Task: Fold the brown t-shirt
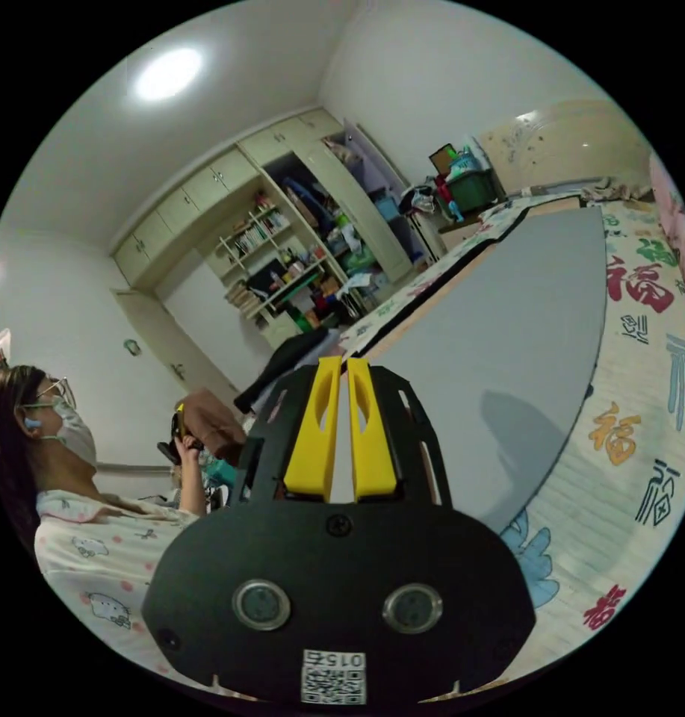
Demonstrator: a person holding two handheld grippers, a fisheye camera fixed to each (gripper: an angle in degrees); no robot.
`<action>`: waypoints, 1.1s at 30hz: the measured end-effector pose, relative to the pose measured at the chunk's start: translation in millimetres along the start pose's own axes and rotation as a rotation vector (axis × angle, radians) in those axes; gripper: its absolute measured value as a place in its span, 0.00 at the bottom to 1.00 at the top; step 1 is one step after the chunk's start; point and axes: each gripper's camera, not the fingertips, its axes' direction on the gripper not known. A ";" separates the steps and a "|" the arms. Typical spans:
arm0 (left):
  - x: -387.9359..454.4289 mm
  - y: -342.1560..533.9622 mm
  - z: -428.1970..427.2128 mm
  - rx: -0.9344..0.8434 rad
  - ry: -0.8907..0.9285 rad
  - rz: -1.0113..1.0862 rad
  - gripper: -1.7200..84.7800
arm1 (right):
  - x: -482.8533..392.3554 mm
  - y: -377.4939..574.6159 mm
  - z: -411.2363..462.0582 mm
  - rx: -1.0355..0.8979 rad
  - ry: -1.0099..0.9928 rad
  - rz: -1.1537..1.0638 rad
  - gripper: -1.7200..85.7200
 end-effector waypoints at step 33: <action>233.6 41.8 370.4 -0.971 0.302 0.472 0.21 | 142.9 180.4 7.5 -0.188 0.003 -0.369 0.26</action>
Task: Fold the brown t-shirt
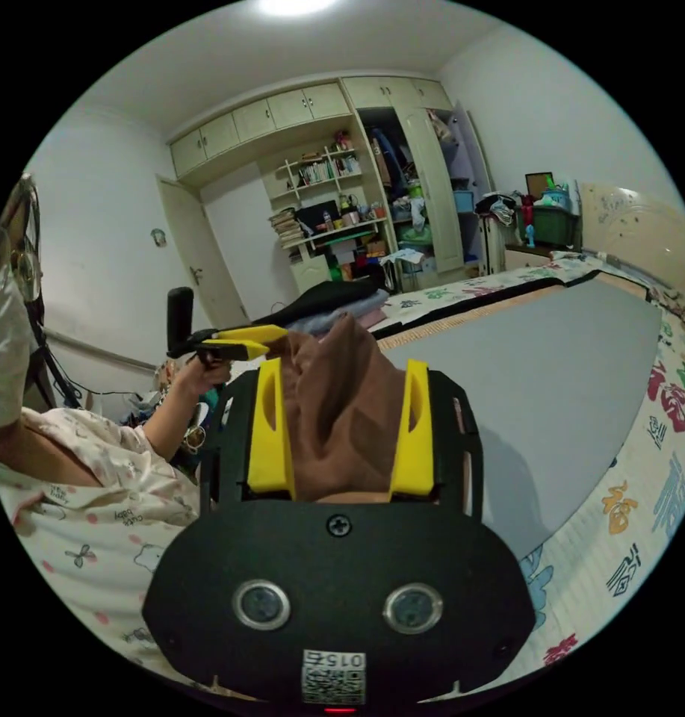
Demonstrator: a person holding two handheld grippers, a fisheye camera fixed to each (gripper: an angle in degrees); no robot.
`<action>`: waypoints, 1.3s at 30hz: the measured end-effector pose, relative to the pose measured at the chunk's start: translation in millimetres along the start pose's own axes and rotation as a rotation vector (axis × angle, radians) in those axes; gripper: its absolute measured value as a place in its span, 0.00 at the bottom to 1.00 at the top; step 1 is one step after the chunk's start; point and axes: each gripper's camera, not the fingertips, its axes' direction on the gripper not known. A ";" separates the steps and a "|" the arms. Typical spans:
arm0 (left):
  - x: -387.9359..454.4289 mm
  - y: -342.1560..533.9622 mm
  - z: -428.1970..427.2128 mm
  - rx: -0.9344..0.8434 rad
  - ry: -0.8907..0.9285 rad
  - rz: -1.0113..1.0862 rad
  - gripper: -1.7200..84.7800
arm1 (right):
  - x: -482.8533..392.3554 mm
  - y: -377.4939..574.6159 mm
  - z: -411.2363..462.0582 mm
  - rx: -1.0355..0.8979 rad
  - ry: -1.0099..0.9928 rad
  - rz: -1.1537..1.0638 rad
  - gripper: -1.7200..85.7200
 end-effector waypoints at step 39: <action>-117.6 76.5 -387.9 0.838 -0.078 0.028 0.04 | -44.6 201.7 -277.8 0.687 0.335 -0.292 0.06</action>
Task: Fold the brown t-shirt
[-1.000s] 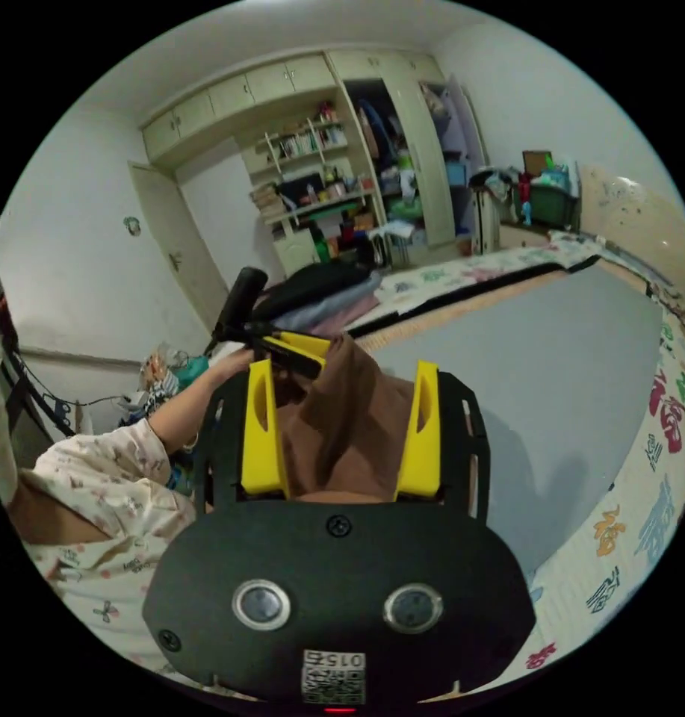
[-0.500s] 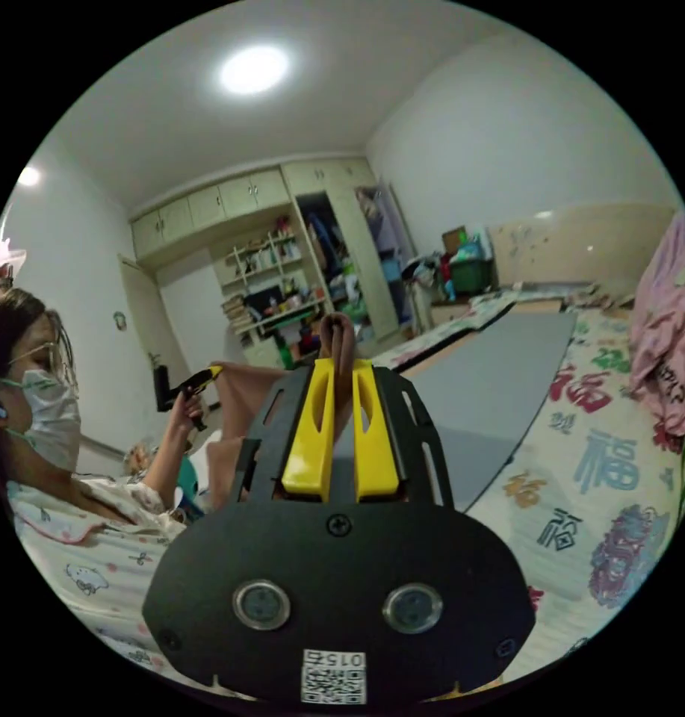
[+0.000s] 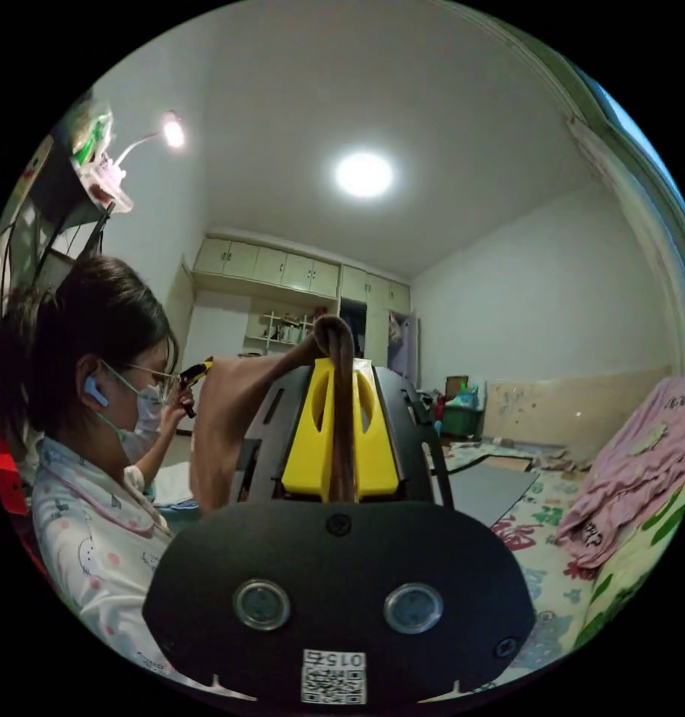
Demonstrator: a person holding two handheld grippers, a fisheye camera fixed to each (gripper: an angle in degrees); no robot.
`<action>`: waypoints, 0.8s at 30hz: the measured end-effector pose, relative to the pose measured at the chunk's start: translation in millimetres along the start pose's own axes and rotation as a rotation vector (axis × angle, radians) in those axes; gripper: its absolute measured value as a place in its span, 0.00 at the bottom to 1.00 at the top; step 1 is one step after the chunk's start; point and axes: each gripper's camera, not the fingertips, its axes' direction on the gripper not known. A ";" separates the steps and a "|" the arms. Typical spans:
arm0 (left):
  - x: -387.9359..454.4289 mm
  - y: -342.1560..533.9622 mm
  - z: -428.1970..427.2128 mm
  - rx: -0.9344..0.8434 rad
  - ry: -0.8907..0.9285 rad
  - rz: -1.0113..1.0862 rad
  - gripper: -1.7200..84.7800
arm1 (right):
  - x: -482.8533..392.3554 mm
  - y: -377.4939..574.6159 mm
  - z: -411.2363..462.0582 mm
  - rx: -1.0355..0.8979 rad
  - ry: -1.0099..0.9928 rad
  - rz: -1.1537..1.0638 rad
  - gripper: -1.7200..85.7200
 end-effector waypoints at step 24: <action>-58.1 203.7 208.0 -0.867 -0.115 -0.221 0.14 | 258.0 103.5 222.6 -0.683 0.015 0.298 0.12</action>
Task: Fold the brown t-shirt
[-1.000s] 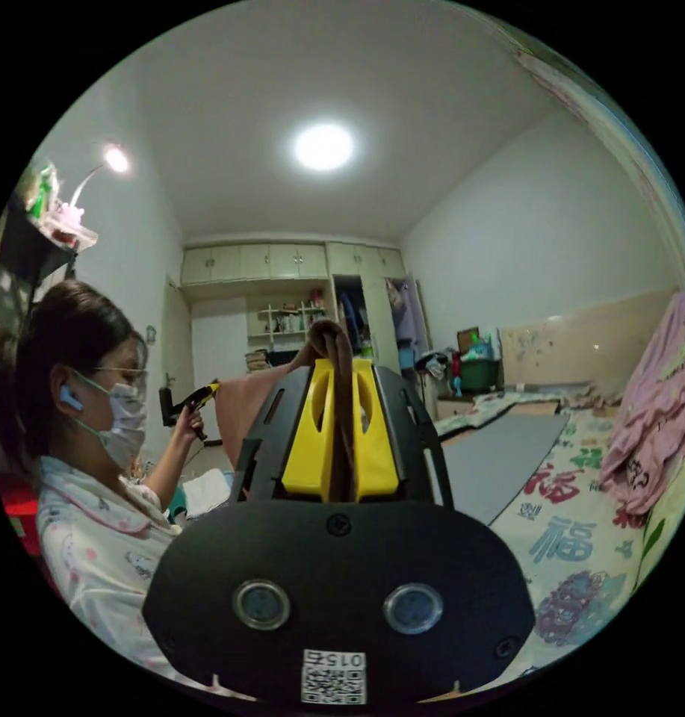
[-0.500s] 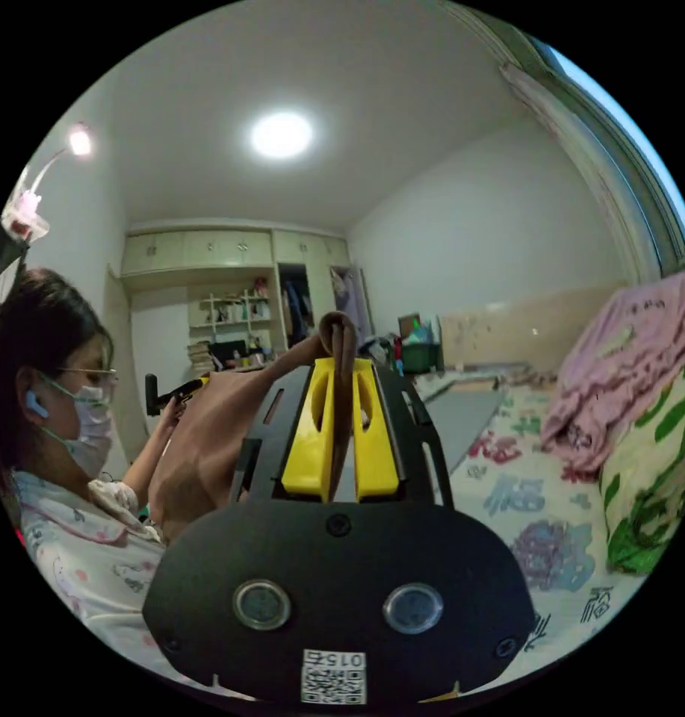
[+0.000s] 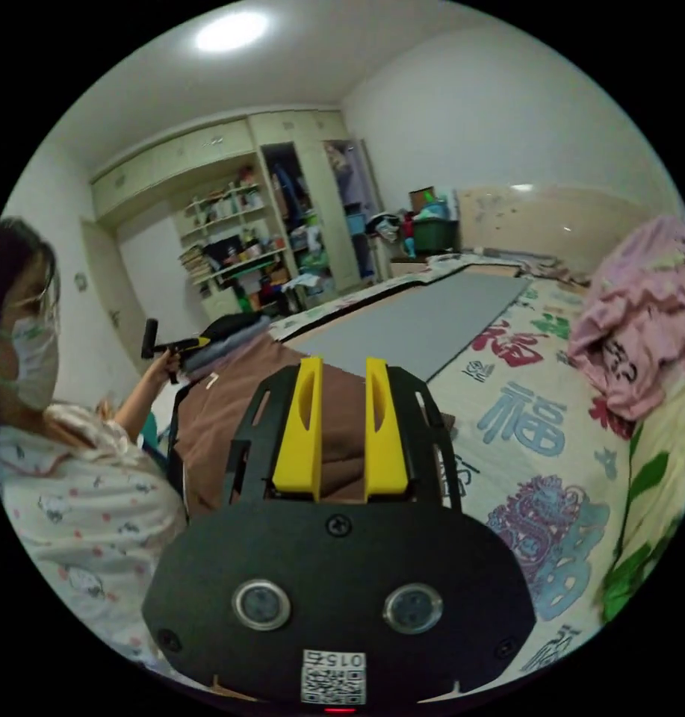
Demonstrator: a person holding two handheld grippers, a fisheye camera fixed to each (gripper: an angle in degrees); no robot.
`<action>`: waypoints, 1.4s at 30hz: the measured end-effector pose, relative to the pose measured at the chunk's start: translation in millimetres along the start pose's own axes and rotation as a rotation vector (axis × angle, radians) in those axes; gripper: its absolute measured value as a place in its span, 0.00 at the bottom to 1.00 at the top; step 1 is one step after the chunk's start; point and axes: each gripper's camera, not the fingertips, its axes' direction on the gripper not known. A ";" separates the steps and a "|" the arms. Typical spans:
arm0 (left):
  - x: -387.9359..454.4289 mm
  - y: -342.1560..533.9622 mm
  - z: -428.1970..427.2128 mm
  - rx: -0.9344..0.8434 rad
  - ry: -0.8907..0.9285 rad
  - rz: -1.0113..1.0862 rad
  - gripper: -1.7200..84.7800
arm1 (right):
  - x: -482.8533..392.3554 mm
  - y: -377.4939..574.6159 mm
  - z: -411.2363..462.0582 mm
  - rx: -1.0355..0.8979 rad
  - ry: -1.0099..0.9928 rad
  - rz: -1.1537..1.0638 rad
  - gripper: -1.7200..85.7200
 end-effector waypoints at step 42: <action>100.6 58.5 -205.9 0.090 -0.329 0.151 0.08 | -128.9 -144.8 66.9 -0.625 -0.500 -0.777 0.02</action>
